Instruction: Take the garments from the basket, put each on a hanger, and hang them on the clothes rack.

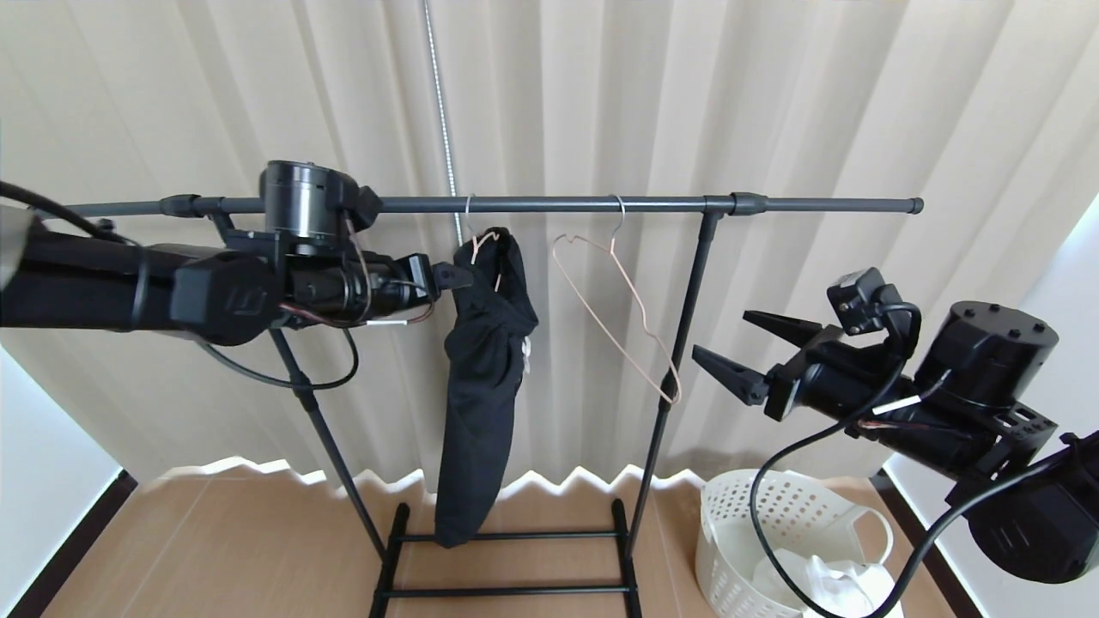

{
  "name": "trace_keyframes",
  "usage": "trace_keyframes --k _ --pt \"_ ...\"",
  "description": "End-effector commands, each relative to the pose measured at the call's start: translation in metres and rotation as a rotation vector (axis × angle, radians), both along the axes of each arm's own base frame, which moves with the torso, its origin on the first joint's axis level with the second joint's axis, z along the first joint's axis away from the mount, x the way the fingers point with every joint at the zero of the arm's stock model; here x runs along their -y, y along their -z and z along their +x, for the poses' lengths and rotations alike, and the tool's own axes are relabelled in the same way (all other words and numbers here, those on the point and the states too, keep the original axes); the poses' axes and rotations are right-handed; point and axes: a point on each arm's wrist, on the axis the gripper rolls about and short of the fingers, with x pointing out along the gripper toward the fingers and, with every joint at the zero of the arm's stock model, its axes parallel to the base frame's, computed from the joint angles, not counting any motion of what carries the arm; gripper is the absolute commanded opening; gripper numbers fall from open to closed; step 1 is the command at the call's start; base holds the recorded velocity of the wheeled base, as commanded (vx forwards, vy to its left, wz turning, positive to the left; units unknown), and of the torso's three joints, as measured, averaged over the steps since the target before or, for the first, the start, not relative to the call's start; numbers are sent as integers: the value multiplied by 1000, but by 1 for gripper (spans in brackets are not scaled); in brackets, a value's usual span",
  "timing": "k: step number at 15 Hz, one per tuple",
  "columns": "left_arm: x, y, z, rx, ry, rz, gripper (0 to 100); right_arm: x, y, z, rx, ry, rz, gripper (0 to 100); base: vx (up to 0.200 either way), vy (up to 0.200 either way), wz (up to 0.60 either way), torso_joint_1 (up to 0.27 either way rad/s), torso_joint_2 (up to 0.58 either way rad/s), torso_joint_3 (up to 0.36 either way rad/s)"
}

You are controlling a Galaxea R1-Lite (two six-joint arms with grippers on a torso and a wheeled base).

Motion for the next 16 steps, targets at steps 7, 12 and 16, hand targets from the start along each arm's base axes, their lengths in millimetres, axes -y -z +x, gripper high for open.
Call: trace_keyframes --k 7,12,16 --pt "-67 27 -198 -10 -23 190 100 16 -3 -60 -229 320 -165 100 0 0 0 0 0 0" --pt "-79 68 -255 25 -25 210 100 40 47 -133 -297 371 -222 100 0 0 0 0 0 0" --pt "-84 79 -278 42 -31 207 100 45 43 -145 -352 430 -168 100 0 0 0 0 0 0"
